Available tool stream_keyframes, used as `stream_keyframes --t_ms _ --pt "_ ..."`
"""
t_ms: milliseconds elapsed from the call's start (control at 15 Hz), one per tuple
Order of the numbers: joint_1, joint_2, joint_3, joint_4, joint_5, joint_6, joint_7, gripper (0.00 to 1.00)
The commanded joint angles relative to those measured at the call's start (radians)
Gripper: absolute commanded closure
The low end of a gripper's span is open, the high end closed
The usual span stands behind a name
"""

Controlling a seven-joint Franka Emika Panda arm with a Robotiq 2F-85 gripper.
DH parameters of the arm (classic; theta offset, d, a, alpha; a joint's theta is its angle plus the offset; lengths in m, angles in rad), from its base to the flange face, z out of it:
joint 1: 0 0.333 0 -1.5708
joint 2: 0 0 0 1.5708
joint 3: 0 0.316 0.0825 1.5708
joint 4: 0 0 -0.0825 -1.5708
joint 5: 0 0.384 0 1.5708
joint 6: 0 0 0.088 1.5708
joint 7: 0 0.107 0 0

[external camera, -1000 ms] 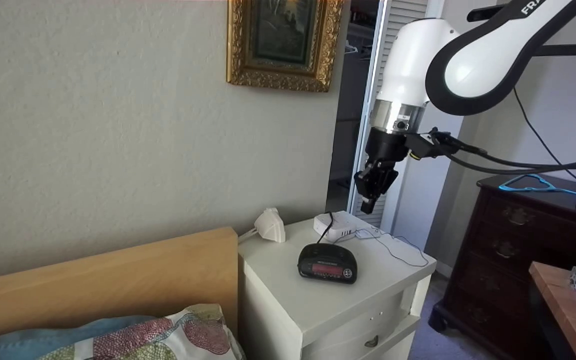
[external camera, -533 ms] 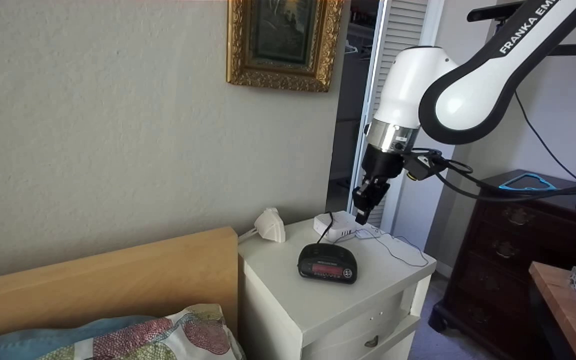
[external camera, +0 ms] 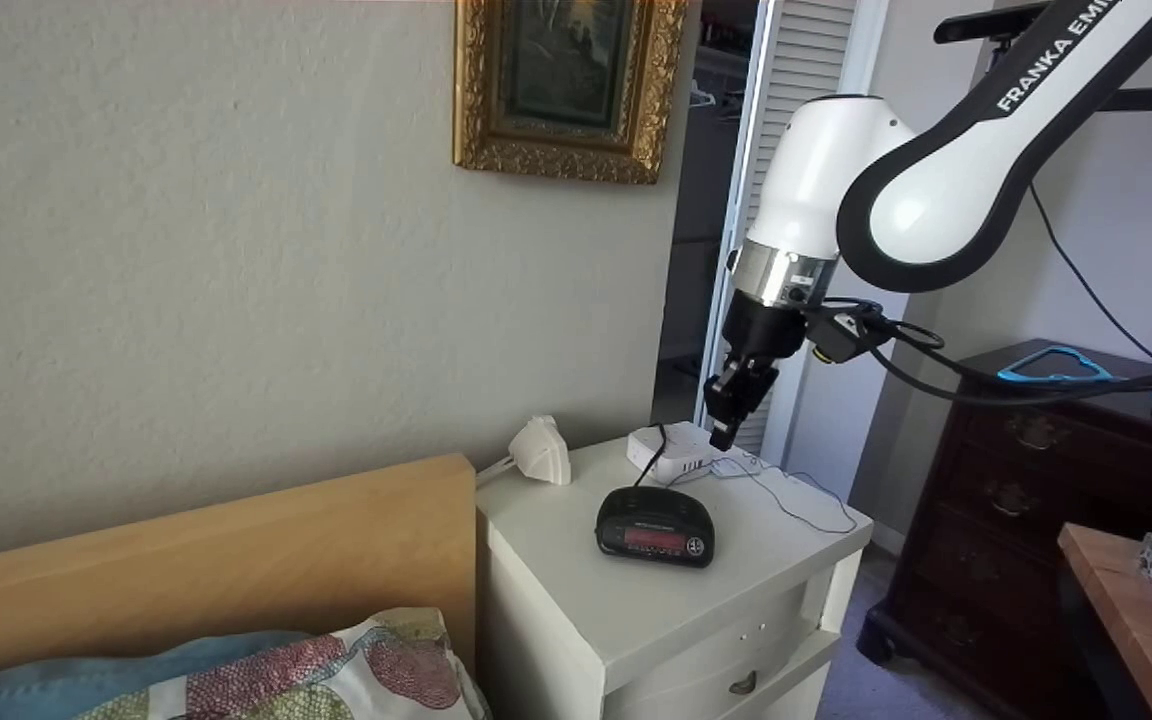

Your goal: Press the right button on the radio

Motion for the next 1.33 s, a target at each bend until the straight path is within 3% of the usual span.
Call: stream_keyframes --t_ms 0,400,1267 --pt "0.028 0.057 -0.030 0.024 -0.013 0.047 0.022 0.98" --pt "0.036 0.150 -0.029 0.065 0.006 0.088 -0.015 0.98" --pt "0.065 0.294 -0.039 0.181 0.014 0.054 -0.016 0.97"
